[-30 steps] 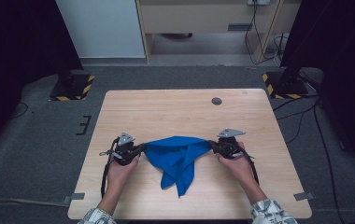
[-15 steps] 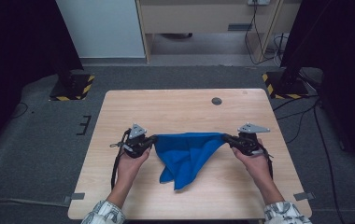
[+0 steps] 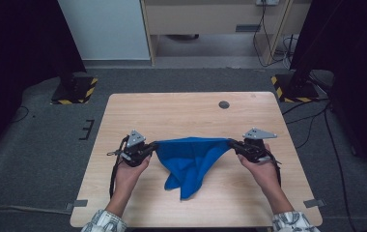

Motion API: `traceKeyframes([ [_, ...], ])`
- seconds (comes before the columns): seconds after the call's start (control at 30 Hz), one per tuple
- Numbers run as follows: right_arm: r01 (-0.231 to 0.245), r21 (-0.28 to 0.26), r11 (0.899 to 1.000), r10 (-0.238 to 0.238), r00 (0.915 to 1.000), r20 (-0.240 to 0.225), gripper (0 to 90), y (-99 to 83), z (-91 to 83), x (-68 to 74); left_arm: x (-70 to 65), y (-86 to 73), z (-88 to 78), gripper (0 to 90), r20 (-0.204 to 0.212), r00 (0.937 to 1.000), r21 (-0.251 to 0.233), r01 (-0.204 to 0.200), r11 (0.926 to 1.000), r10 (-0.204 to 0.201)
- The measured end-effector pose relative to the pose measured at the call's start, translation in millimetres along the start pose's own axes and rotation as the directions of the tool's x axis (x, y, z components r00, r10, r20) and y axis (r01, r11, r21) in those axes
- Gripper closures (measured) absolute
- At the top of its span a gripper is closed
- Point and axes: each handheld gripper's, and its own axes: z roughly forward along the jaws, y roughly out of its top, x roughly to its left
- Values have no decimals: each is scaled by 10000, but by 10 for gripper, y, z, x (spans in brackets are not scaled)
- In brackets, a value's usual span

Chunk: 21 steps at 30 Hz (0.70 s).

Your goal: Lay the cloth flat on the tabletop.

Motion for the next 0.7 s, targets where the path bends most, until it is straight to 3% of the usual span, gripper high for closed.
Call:
traceKeyframes([
  [0.07,55,-65,10000,-55,10000,-18,875,33,-33,7,-22,25,-8,882,-103,9996,-12,-277,9996,277],
  [0.37,-93,-102,9999,95,9998,147,875,147,-14,-54,12,165,81,881,141,9999,11,84,10000,-84],
  [0.5,-41,87,10000,39,9997,229,875,199,39,-85,59,289,97,882,87,10000,39,1,10000,-1],
  [0.6,-18,15,10000,18,9997,252,874,261,-4,-101,76,355,43,881,84,9999,-161,59,9999,-58],
  [0.7,54,-26,10000,-53,9995,298,874,330,-56,-116,59,417,9,882,5,9999,-160,-127,9998,127],
])
